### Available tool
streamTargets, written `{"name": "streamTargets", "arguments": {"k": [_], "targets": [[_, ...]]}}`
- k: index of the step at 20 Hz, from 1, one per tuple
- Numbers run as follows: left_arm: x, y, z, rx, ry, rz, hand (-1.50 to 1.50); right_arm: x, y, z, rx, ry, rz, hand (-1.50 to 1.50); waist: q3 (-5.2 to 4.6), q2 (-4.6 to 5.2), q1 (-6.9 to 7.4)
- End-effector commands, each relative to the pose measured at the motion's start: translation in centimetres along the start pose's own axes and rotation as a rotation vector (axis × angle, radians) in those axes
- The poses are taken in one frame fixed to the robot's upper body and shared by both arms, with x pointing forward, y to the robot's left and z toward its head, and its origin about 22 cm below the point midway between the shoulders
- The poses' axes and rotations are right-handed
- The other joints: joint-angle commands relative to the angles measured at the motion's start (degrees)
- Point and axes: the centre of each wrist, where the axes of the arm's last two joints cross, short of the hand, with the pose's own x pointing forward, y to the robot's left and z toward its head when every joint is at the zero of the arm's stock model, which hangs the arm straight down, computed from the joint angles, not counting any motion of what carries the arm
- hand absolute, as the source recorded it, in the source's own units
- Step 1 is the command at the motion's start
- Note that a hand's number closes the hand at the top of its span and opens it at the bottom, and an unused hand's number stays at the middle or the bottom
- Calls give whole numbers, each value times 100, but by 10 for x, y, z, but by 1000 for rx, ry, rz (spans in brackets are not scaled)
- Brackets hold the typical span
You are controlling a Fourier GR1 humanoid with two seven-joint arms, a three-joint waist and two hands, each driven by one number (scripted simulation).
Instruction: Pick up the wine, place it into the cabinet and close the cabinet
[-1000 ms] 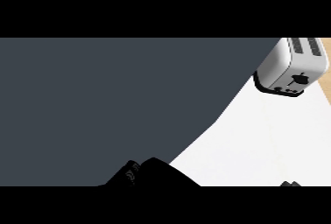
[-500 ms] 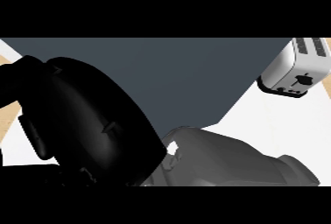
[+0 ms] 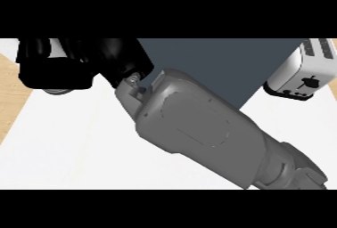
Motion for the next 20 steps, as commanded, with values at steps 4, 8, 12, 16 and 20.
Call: {"name": "streamTargets", "arguments": {"k": [4, 8, 12, 16, 20], "targets": [[11, 4, -7, -3, -23, -8, 150, -57, -38, -26, -114, 101, 53, 150, 16, 95, -44], [8, 1, -5, 1, -22, -10, 150, -75, -70, -26, -149, 109, 102, 150, 13, 141, -15], [16, 0, -12, 7, -34, -23, 150, -92, -75, -23, -162, 106, 132, 150, 26, 146, -82], [12, 2, -10, 7, -34, -15, 150, -98, -90, -23, -194, 96, 157, 150, 8, 205, -158], [14, -4, -16, 5, -45, -10, 150, -102, -86, -25, -169, 94, 164, 150, 18, 214, -193]]}}
